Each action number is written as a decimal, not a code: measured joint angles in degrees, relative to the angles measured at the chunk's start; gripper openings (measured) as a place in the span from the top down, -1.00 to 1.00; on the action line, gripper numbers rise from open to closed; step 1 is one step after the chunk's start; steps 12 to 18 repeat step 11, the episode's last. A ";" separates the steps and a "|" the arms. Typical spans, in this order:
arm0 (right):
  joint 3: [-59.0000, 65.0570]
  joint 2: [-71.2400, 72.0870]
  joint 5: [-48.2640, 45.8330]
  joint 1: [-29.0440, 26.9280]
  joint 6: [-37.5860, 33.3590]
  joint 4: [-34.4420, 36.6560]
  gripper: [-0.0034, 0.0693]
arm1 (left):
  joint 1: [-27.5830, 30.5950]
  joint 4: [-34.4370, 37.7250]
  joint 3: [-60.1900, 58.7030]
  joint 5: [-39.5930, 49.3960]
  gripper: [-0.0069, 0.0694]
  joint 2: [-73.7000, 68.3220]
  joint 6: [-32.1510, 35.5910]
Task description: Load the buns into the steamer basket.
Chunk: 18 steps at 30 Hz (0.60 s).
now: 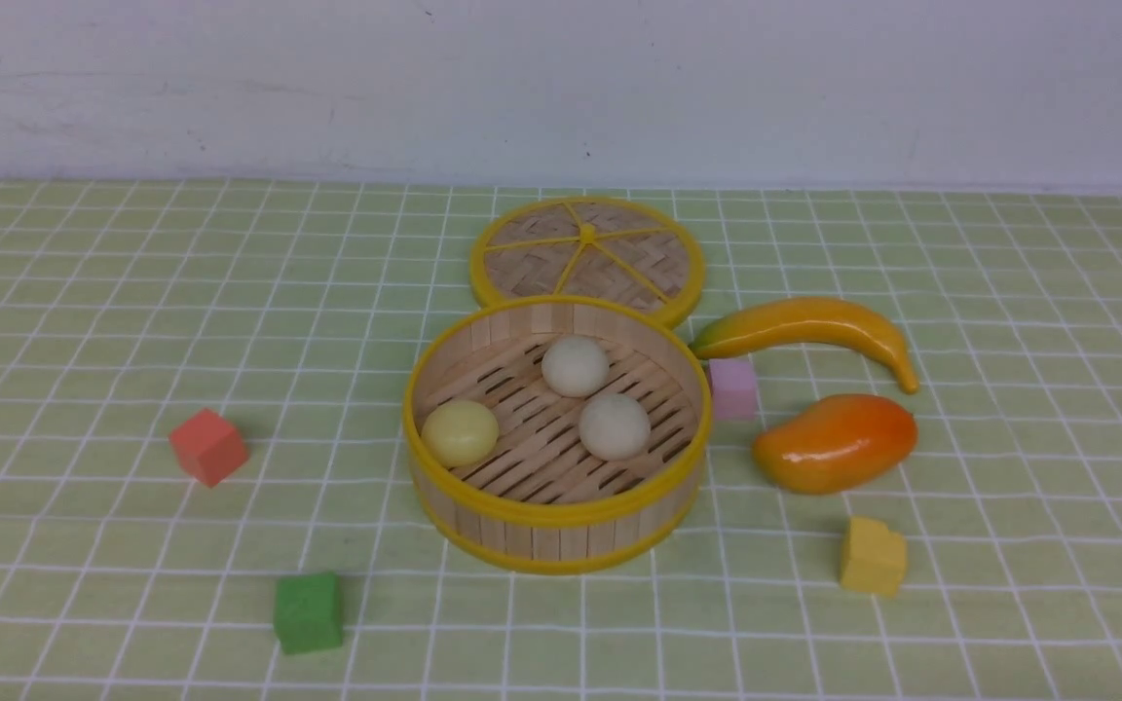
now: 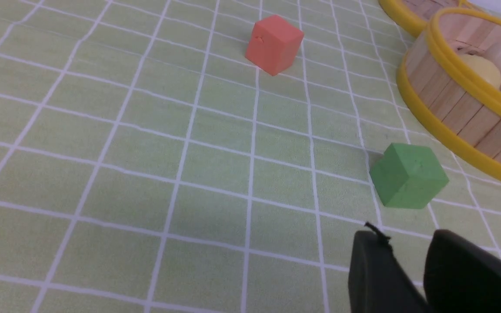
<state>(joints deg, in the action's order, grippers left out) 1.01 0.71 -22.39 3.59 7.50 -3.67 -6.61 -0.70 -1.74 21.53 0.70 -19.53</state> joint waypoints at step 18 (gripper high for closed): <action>0.00 0.00 0.04 0.00 0.00 0.00 0.25 | 0.00 0.00 0.00 0.00 0.33 0.00 0.00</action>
